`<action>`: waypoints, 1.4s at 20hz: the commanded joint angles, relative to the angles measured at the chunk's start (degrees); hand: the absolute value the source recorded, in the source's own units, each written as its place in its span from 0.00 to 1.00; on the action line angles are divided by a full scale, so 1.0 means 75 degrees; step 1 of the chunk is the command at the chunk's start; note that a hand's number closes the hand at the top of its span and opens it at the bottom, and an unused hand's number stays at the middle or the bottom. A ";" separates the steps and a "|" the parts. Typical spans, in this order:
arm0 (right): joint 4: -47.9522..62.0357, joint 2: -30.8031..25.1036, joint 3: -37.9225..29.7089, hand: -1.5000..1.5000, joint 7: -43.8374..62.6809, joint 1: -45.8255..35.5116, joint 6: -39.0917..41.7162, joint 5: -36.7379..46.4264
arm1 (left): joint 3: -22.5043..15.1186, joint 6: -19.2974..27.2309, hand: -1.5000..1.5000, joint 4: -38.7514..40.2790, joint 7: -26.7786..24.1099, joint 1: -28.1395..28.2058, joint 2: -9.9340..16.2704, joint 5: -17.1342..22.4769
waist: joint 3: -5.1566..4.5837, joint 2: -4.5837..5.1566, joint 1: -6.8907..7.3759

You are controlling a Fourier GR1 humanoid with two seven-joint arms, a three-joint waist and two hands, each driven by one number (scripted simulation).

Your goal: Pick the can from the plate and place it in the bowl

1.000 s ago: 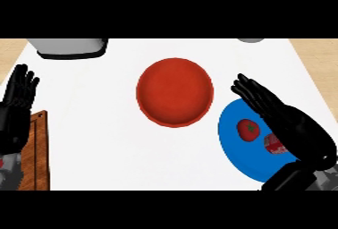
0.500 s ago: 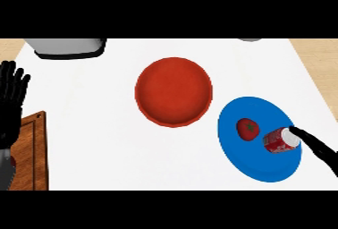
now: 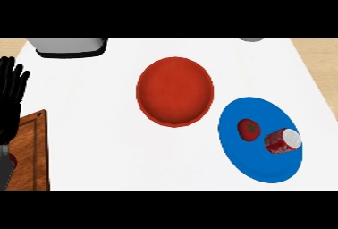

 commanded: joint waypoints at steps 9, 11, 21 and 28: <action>-0.0147 -0.0984 -0.0724 0.00 0.0293 0.0296 0.1787 0.1704 | 0.0006 -0.0412 0.50 0.0998 -0.0485 -0.0596 -0.0484 -0.0269 | 0.0006 0.0047 0.0168; 0.0489 -0.0708 -0.0701 0.00 -0.0480 0.0287 0.1820 0.2370 | -0.0030 -0.0045 0.50 0.0005 0.0268 -0.0380 -0.0477 -0.0338 | 0.0016 0.0031 0.0239; 0.1372 0.0125 0.0973 0.00 0.0077 -0.1390 0.1833 0.3865 | 0.0178 -0.0416 0.50 0.0384 0.0269 -0.0709 -0.0734 -0.0698 | 0.0013 0.0057 0.0327; 0.2807 0.0900 0.1762 0.00 -0.0525 -0.1679 0.0946 0.5230 | 0.0555 -0.0832 0.50 0.0526 0.0530 -0.0870 -0.0609 -0.0558 | 0.0018 0.0065 0.0333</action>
